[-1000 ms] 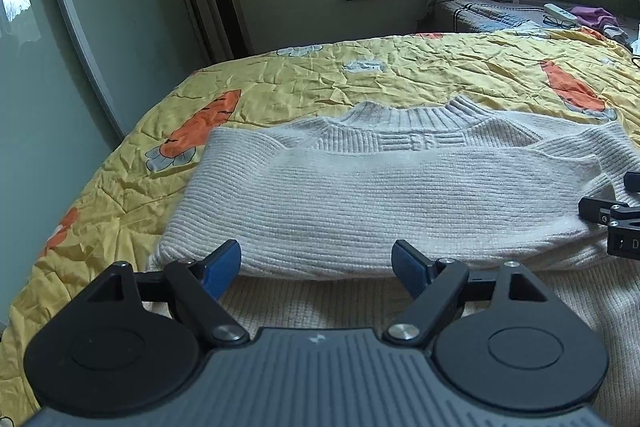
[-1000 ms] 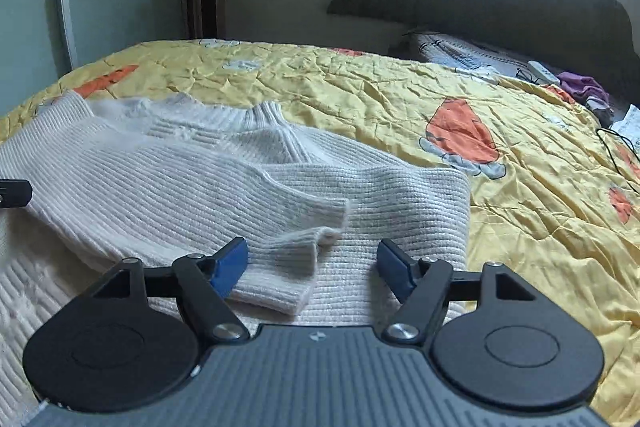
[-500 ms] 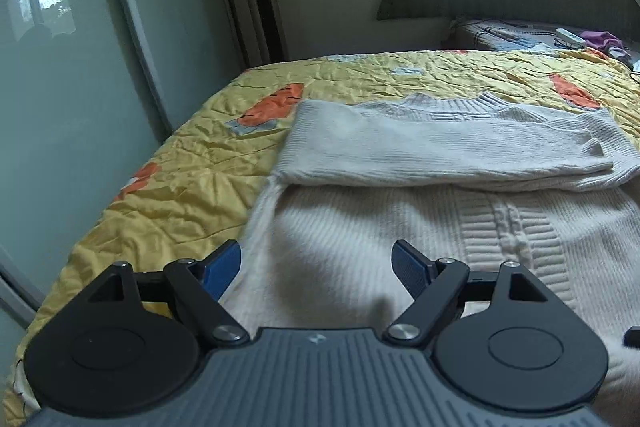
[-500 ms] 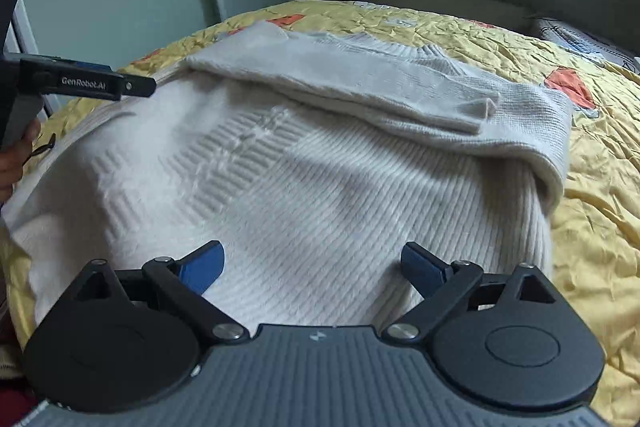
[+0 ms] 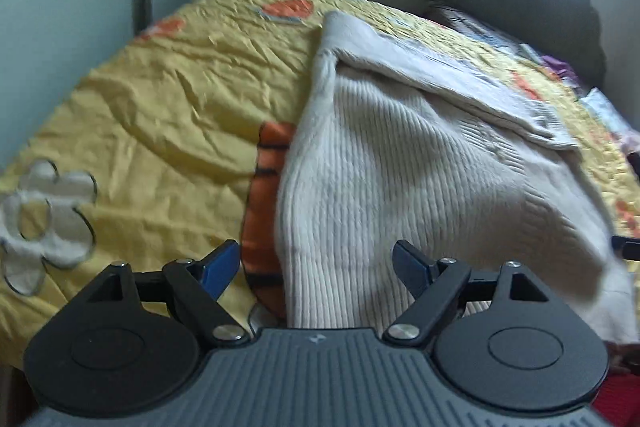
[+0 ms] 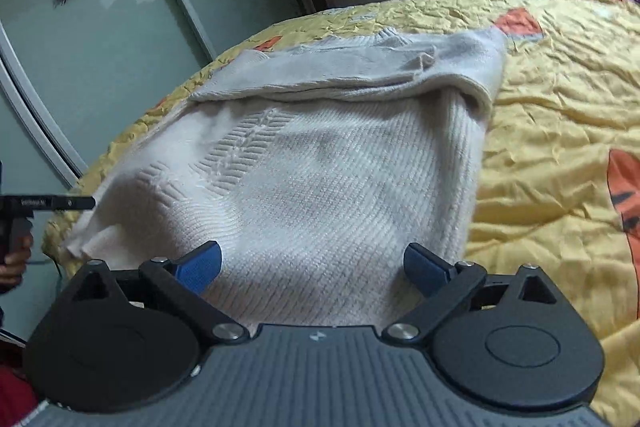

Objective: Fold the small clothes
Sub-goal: 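Move both open grippers over the sweater to its side edge, then close both grippers on the side edge of the sweater body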

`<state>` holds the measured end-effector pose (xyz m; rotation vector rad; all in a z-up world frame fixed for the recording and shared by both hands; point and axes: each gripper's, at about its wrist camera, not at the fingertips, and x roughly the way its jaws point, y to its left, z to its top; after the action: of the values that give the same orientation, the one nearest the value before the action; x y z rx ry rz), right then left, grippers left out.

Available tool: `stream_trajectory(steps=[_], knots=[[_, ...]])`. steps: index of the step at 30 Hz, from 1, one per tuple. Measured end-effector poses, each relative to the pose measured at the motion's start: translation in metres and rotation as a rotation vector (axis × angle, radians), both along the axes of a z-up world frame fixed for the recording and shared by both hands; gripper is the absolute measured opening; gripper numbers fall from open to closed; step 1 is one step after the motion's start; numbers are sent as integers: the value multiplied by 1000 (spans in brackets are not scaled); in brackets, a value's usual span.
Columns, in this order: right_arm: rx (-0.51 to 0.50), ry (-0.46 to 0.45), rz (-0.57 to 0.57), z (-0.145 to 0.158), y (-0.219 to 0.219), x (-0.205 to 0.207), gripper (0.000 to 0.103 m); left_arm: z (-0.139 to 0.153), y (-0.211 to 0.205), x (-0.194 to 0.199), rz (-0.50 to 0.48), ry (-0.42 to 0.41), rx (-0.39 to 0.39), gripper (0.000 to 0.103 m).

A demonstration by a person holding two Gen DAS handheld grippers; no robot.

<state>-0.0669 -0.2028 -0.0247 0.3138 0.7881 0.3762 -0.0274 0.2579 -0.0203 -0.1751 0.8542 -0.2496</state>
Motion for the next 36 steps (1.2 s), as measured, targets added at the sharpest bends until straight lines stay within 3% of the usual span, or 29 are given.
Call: stream_trajectory(steps=[3, 7, 10, 15, 16, 19, 21, 22, 23, 25, 31, 34, 36], knots=[[86, 41, 28, -1, -16, -10, 99, -12, 9, 1, -52, 33, -116, 85], [132, 78, 39, -1, -31, -22, 98, -15, 14, 8, -60, 19, -180, 85], [145, 159, 26, -8, -41, -30, 94, -16, 16, 15, -71, 39, -253, 85], [261, 171, 92, -13, -40, -45, 88, -17, 10, 20, -78, 38, -263, 84], [293, 180, 115, -15, -35, -45, 87, -16, 10, 21, -75, 38, -267, 82], [379, 196, 170, -25, -14, -40, 83, -18, 12, 25, -53, 56, -283, 58], [418, 212, 191, -32, -2, -34, 73, -21, 16, 30, -37, 90, -323, 41], [414, 224, 194, -35, 5, -29, 59, -23, 17, 32, -28, 110, -335, 29], [398, 235, 191, -37, 11, -27, 36, -23, 17, 33, -16, 125, -321, 19], [364, 259, 169, -41, 19, -25, 10, -22, 16, 32, 1, 129, -285, 10], [387, 146, 147, -11, -5, -36, 10, 3, 20, 16, 41, 97, -359, 8], [347, 62, 136, 14, -32, -46, 10, 27, 24, 3, 31, 43, -417, 8], [302, 54, 161, 19, -37, -50, 10, 37, 25, -5, 30, 22, -414, 8]])
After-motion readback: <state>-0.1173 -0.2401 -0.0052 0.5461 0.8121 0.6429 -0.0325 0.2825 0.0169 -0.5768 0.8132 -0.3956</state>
